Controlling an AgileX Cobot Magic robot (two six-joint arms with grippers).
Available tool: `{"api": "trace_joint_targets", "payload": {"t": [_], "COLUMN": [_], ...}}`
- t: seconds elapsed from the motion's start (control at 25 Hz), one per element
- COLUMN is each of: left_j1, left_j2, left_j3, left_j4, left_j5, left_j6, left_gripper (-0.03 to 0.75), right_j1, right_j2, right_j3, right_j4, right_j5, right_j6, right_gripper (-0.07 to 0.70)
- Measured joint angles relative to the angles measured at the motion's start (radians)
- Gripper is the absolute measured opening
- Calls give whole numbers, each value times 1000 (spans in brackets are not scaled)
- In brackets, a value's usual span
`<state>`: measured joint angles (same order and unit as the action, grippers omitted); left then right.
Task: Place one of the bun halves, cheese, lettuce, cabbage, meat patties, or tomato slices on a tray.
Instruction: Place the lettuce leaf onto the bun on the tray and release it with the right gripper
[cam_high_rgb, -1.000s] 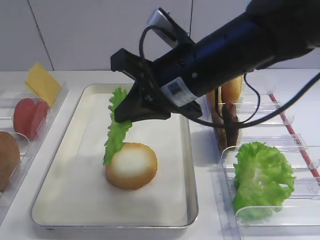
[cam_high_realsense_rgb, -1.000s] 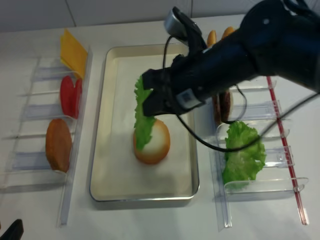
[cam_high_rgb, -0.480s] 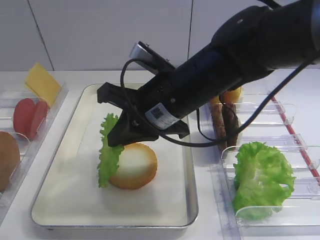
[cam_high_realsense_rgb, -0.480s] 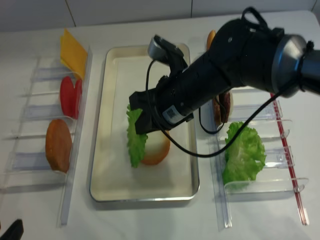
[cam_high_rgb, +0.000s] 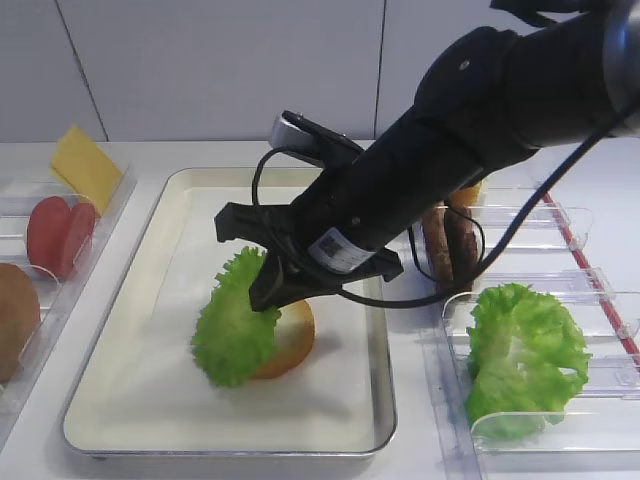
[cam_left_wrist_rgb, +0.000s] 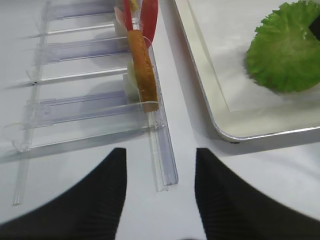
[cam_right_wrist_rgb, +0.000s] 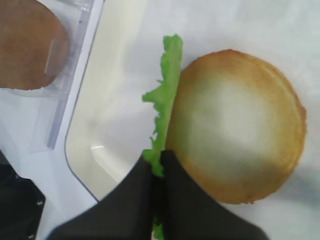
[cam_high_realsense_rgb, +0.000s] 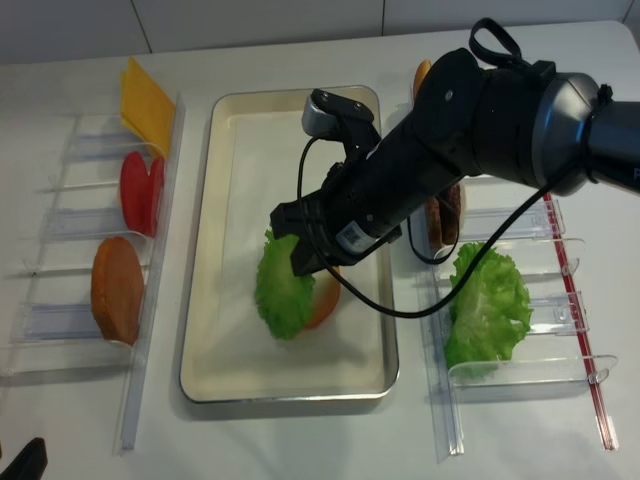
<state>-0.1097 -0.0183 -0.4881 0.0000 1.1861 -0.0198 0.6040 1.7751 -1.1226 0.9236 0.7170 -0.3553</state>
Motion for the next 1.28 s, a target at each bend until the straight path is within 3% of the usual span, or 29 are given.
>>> {"api": "trace_joint_targets", "payload": {"t": [0.44, 1.28], "left_j1": [0, 0], "left_j2": [0, 0], "left_j3": [0, 0], "left_j4": [0, 0], "left_j5": [0, 0], "left_j6": [0, 0], "left_gripper": [328, 328], "right_j1": [0, 0], "right_j2": [0, 24], "right_j3": [0, 0], "right_j4": [-130, -188], "right_j5": [-51, -41], "right_j6": [76, 97], "right_gripper": [14, 17]}}
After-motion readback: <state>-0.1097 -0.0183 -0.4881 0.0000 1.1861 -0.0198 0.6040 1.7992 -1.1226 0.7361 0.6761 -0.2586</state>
